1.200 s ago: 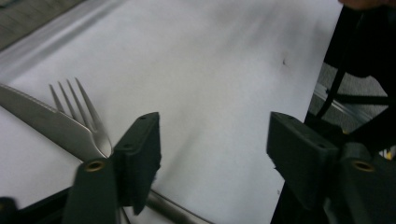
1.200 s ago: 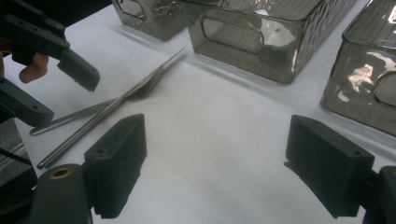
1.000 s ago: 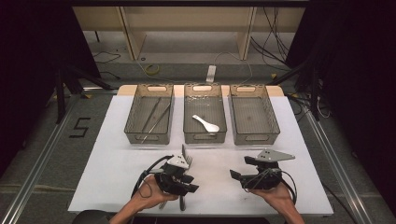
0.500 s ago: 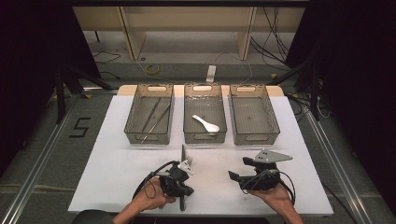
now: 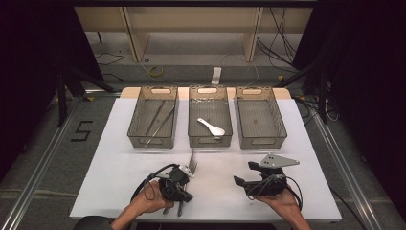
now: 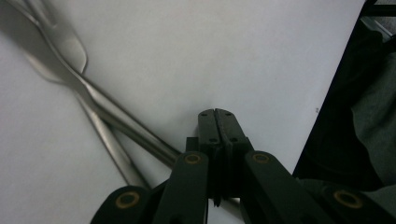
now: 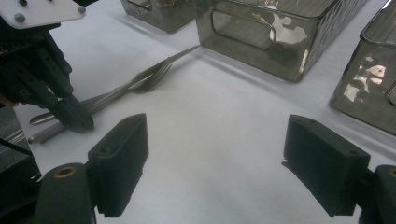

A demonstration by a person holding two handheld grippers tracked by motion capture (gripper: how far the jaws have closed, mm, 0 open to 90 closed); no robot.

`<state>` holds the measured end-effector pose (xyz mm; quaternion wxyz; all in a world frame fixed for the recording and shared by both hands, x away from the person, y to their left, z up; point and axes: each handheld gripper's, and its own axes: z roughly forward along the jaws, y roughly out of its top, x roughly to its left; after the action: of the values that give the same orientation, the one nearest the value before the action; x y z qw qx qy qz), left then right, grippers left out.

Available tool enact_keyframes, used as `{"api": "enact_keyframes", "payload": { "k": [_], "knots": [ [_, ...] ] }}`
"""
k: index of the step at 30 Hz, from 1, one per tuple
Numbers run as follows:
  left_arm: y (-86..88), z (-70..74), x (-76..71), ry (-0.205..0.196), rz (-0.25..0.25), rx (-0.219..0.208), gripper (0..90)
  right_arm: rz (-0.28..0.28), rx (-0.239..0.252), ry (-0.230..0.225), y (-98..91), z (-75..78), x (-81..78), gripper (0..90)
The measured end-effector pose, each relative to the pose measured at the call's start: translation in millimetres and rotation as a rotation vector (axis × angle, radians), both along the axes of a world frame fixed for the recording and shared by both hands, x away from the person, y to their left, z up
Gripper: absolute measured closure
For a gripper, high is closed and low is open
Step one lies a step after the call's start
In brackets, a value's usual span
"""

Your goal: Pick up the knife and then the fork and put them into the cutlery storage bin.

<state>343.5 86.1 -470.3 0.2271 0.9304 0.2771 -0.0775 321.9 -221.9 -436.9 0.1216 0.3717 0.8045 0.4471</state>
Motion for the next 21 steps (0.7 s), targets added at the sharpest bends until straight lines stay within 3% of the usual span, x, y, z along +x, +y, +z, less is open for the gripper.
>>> {"api": "enact_keyframes", "payload": {
  "k": [14,21],
  "knots": [
    [23.5,1.6,9.7,0.074,0.039,0.068,89.1,-0.001,0.005,0.005,-0.5,-0.1,0.6,23.2],
    [35.0,1.5,14.8,0.098,0.060,0.076,89.1,-0.001,0.006,0.004,-1.1,0.2,0.8,23.3]
  ]
}}
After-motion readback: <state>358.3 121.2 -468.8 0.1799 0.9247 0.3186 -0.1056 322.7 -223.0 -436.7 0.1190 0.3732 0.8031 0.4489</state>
